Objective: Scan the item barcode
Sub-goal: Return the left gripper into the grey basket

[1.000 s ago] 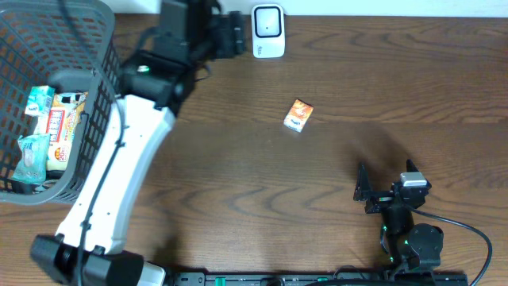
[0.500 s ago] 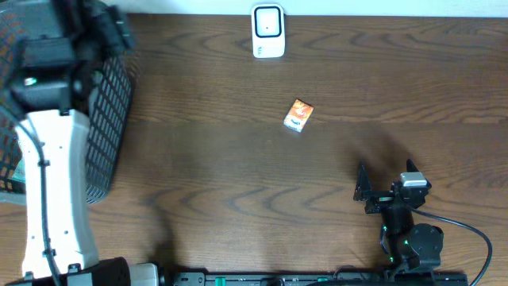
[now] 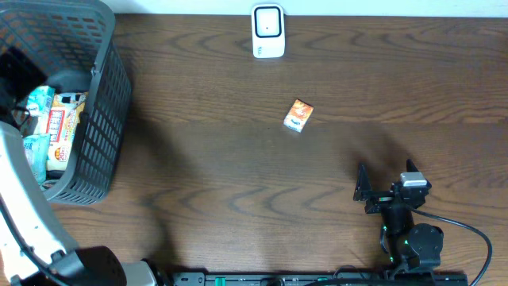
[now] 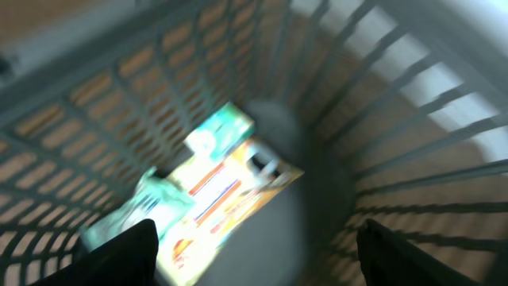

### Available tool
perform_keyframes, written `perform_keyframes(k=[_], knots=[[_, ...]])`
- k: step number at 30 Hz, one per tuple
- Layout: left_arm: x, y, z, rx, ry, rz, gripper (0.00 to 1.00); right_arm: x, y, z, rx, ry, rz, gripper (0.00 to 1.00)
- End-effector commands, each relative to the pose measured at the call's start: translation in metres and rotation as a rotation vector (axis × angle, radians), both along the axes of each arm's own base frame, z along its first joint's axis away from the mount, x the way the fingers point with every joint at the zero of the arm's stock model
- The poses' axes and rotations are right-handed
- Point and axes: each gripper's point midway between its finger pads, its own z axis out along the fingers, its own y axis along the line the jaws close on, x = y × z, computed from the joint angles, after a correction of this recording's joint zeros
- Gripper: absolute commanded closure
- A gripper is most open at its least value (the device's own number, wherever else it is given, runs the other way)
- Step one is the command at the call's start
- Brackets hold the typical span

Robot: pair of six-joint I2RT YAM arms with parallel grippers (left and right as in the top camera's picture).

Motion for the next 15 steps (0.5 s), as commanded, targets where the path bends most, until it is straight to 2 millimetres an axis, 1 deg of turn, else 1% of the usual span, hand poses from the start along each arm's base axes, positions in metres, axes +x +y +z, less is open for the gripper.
perform_keyframes(k=[1, 2, 4, 5, 8, 12, 15], knots=[[-0.005, 0.014, -0.070, -0.044, 0.184, -0.035, 0.21, 0.000, -0.003, -0.002, -0.002, 0.005, -0.014, 0.01], [-0.005, 0.015, -0.084, -0.059, 0.215, -0.048, 0.21, 0.000, -0.003, -0.002, -0.002, 0.005, -0.014, 0.01], [-0.003, 0.014, -0.103, -0.071, 0.263, -0.089, 0.21, 0.000, -0.003, -0.002, -0.002, 0.005, -0.014, 0.01], [0.000, 0.011, -0.116, -0.079, 0.292, -0.130, 0.16, 0.000, -0.003, -0.002, -0.002, 0.005, -0.014, 0.01], [0.007, 0.007, -0.139, -0.090, 0.346, -0.198, 0.09, 0.000, -0.003, -0.002, -0.002, 0.005, -0.014, 0.01], [0.015, 0.002, -0.165, -0.074, 0.408, -0.290, 0.05, 0.000, -0.003, -0.002, -0.002, 0.005, -0.014, 0.01], [0.018, 0.010, -0.180, -0.040, 0.458, -0.275, 0.05, 0.000, -0.003, -0.002, -0.002, 0.005, -0.014, 0.01]])
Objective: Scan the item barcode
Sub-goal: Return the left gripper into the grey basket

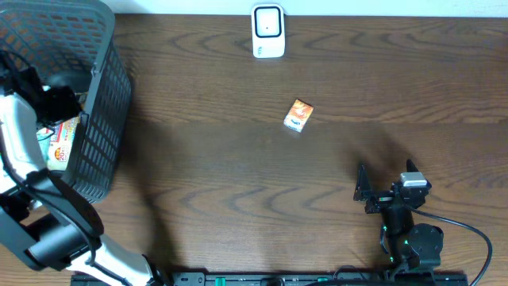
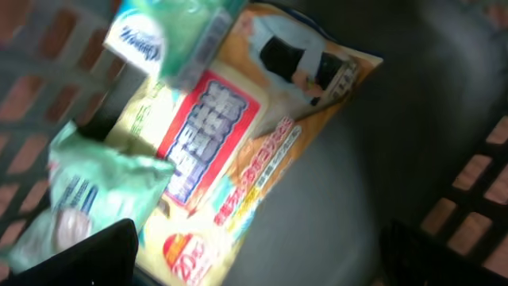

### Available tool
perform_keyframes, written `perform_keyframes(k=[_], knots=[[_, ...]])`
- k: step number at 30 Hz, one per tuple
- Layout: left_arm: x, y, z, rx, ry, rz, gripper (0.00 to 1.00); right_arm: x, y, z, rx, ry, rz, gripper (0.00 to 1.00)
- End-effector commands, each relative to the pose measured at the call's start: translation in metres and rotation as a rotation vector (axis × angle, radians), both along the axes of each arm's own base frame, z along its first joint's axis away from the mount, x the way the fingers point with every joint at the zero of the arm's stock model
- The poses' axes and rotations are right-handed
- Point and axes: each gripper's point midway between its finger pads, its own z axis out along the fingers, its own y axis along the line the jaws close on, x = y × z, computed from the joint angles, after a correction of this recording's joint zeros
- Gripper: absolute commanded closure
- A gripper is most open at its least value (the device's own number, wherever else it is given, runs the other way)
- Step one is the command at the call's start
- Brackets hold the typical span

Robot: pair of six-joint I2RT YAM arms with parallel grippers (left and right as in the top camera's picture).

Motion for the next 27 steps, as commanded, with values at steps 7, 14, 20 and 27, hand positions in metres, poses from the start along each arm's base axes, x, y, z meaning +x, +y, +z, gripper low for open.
perform_keyframes(k=[7, 14, 20, 27], knots=[[-0.001, 0.017, -0.049, 0.086, 0.155, -0.050, 0.05, 0.000, -0.003, -0.002, -0.002, 0.005, -0.014, 0.01], [0.002, 0.018, -0.078, 0.069, 0.195, -0.075, 0.09, 0.000, -0.003, -0.002, -0.002, 0.005, -0.014, 0.01], [0.003, 0.024, -0.088, 0.088, 0.216, -0.074, 0.23, 0.000, -0.003, -0.002, -0.002, 0.005, -0.014, 0.01], [0.002, 0.027, -0.088, 0.103, 0.217, -0.051, 0.67, 0.000, -0.003, -0.002, -0.002, 0.005, -0.014, 0.01]])
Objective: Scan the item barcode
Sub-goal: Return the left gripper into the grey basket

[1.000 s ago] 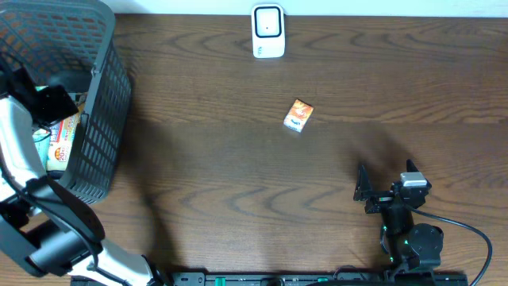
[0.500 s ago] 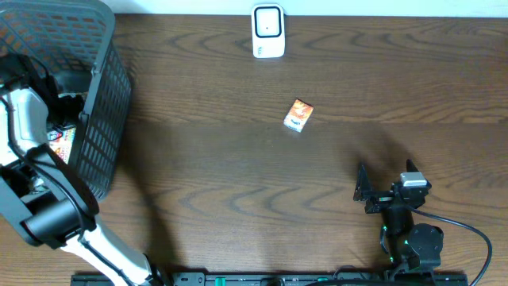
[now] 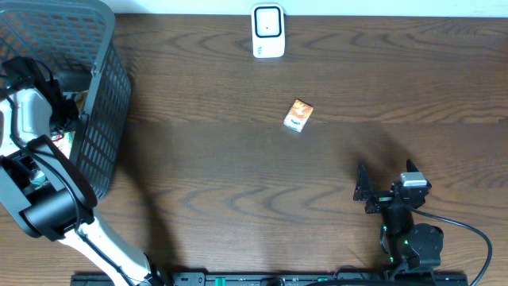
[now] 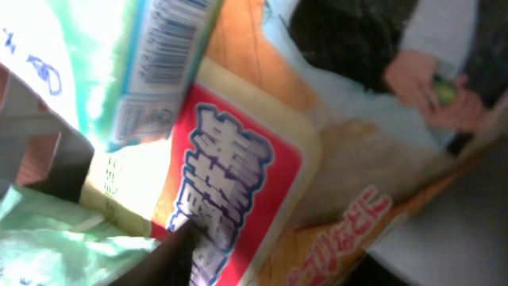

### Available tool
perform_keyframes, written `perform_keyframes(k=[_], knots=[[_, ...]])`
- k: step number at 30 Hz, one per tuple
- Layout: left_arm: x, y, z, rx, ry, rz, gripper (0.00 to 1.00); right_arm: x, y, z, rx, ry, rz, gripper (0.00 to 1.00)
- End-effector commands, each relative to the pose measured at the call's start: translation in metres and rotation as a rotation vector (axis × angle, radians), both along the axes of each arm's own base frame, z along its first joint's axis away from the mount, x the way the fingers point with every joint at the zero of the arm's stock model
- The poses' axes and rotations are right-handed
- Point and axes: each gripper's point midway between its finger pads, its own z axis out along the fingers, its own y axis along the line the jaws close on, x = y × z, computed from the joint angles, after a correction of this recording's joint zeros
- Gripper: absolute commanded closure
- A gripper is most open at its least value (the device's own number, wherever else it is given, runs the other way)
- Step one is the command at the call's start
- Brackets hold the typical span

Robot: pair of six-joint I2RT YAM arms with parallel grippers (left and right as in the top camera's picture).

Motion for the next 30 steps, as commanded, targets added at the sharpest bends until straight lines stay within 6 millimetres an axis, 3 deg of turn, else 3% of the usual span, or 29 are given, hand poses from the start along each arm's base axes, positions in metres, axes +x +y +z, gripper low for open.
perform_keyframes(k=[1, 3, 6, 10, 13, 14, 16, 21, 23, 26, 27, 28, 30], knots=[[-0.003, 0.001, -0.010, -0.007, 0.021, 0.031, 0.74, 0.000, -0.003, -0.002, -0.002, 0.005, -0.014, 0.01], [-0.003, 0.001, -0.008, -0.014, 0.002, 0.087, 0.92, 0.000, -0.003, -0.002, -0.002, 0.005, -0.014, 0.01], [0.000, 0.003, 0.007, -0.013, -0.052, 0.167, 0.92, 0.000, -0.003, -0.002, -0.002, 0.005, -0.014, 0.01], [0.007, 0.004, 0.047, 0.001, -0.162, 0.238, 0.93, 0.000, -0.003, -0.002, -0.002, 0.005, -0.014, 0.01], [0.015, -0.006, 0.092, -0.030, -0.301, 0.247, 0.93, 0.000, -0.003, -0.002, -0.002, 0.005, -0.014, 0.01], [0.020, -0.017, 0.129, -0.060, -0.413, 0.221, 0.93, 0.000, -0.003, -0.002, -0.002, 0.005, -0.014, 0.01], [0.023, -0.025, 0.173, -0.075, -0.546, 0.225, 0.93, 0.000, -0.003, -0.002, -0.002, 0.005, -0.014, 0.01], [0.013, -0.035, 0.262, -0.058, -0.810, 0.278, 0.93, 0.000, -0.003, -0.002, -0.002, 0.005, -0.014, 0.01], [0.006, -0.039, 0.287, -0.043, -0.879, 0.278, 0.93, 0.000, -0.003, -0.002, -0.002, 0.005, -0.014, 0.01], [-0.002, -0.044, 0.301, -0.029, -0.905, 0.266, 0.92, 0.000, -0.003, -0.002, -0.002, 0.005, -0.014, 0.01], [-0.003, -0.044, 0.299, -0.016, -0.887, 0.245, 0.86, 0.000, -0.003, -0.002, -0.002, 0.005, -0.014, 0.01], [-0.004, -0.045, 0.290, 0.002, -0.839, 0.204, 0.63, 0.000, -0.003, -0.002, -0.002, 0.005, -0.014, 0.01], [-0.003, -0.044, 0.269, 0.007, -0.760, 0.166, 0.37, 0.000, -0.003, -0.002, -0.002, 0.005, -0.014, 0.01]])
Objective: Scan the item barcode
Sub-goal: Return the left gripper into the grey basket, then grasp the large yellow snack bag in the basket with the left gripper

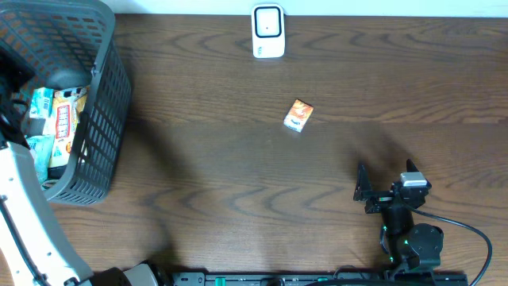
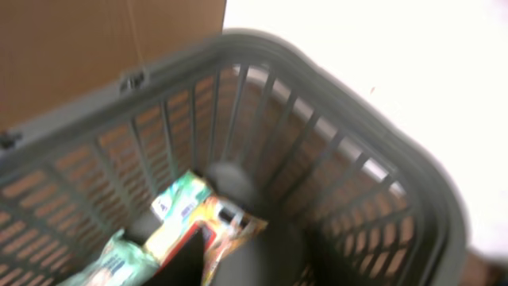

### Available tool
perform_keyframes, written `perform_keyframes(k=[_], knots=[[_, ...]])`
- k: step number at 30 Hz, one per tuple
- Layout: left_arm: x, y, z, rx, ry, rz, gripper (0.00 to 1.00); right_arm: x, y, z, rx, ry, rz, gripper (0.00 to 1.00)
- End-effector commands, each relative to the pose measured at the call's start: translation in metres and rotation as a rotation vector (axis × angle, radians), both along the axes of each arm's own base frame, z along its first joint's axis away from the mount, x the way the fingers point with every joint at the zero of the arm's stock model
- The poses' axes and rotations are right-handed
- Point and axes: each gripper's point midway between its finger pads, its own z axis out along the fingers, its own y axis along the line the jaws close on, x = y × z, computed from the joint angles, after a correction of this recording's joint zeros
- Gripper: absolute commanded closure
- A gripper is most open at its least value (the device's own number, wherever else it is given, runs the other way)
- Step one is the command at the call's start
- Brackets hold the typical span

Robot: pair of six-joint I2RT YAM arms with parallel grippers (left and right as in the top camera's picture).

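A grey mesh basket (image 1: 103,48) stands at the table's left end. It holds a red and yellow snack packet (image 1: 63,119) and pale green packets (image 1: 38,151). My left gripper (image 2: 250,266) hangs high over the basket (image 2: 333,87), well above the snack packet (image 2: 226,226). One dark finger (image 2: 186,262) shows at the bottom edge of the blurred left wrist view, and the jaw gap is unclear. The white scanner (image 1: 268,32) sits at the far middle. My right gripper (image 1: 373,187) rests at the near right with nothing near it.
A small orange box (image 1: 298,115) lies on the wood a little right of the middle, in front of the scanner. My white left arm (image 1: 24,206) rises along the left edge beside the basket. A black cable (image 1: 468,234) loops by the right arm's base.
My left gripper was low in the basket, right against the red and yellow packet. It is now high above the basket, and the packets still lie on the basket floor. The right arm has not moved.
My left gripper was first above the basket floor with its fingers wide apart. Then it was lower over the packets, then pressed close to the red and yellow packet. Now it is up over the rim, with the packets lying much as at the start.
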Motion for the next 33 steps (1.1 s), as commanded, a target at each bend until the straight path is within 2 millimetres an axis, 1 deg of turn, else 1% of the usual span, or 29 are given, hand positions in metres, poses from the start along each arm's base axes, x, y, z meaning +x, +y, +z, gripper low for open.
perform_keyframes(k=[1, 3, 4, 5, 7, 8, 11, 15, 18, 20, 24, 27, 31, 33], knots=[[0.009, 0.003, -0.046, 0.005, 0.155, -0.074, 0.26, 0.000, -0.003, -0.002, -0.002, 0.005, -0.014, 0.01], [0.015, 0.006, -0.067, -0.011, 0.199, -0.082, 0.07, 0.000, -0.003, -0.002, -0.002, 0.005, -0.014, 0.01], [0.019, 0.009, -0.079, -0.025, 0.220, -0.083, 0.00, 0.000, -0.003, -0.002, -0.002, 0.005, -0.014, 0.01], [0.022, 0.010, -0.090, -0.035, 0.243, -0.088, 0.02, 0.000, -0.003, -0.002, -0.002, 0.005, -0.014, 0.01], [0.027, 0.014, -0.114, -0.037, 0.307, -0.117, 0.02, 0.000, -0.003, -0.002, -0.002, 0.005, -0.014, 0.01], [0.028, 0.014, -0.130, -0.044, 0.351, -0.136, 0.02, 0.000, -0.003, -0.002, -0.002, 0.005, -0.014, 0.01], [0.029, 0.015, -0.174, -0.046, 0.481, -0.213, 0.02, 0.000, -0.003, -0.002, -0.002, 0.005, -0.014, 0.01], [0.030, 0.015, -0.222, -0.037, 0.606, -0.310, 0.02, 0.000, -0.003, -0.002, -0.002, 0.005, -0.014, 0.01], [0.033, 0.015, -0.244, -0.032, 0.652, -0.356, 0.02, 0.000, -0.003, -0.002, -0.002, 0.005, -0.014, 0.01], [0.034, 0.016, -0.255, -0.013, 0.685, -0.371, 0.02, 0.000, -0.003, -0.002, -0.002, 0.005, -0.014, 0.01], [0.033, 0.027, -0.275, 0.027, 0.757, -0.332, 0.02, 0.000, -0.003, -0.002, -0.002, 0.005, -0.014, 0.01], [0.036, 0.026, -0.290, 0.018, 0.776, -0.343, 0.02, 0.000, -0.003, -0.002, -0.002, 0.005, -0.014, 0.01], [0.036, 0.026, -0.304, 0.017, 0.798, -0.363, 0.15, 0.000, -0.003, -0.002, -0.002, 0.005, -0.014, 0.01], [0.035, 0.026, -0.312, 0.011, 0.815, -0.374, 0.16, 0.000, -0.003, -0.002, -0.002, 0.005, -0.014, 0.01]])
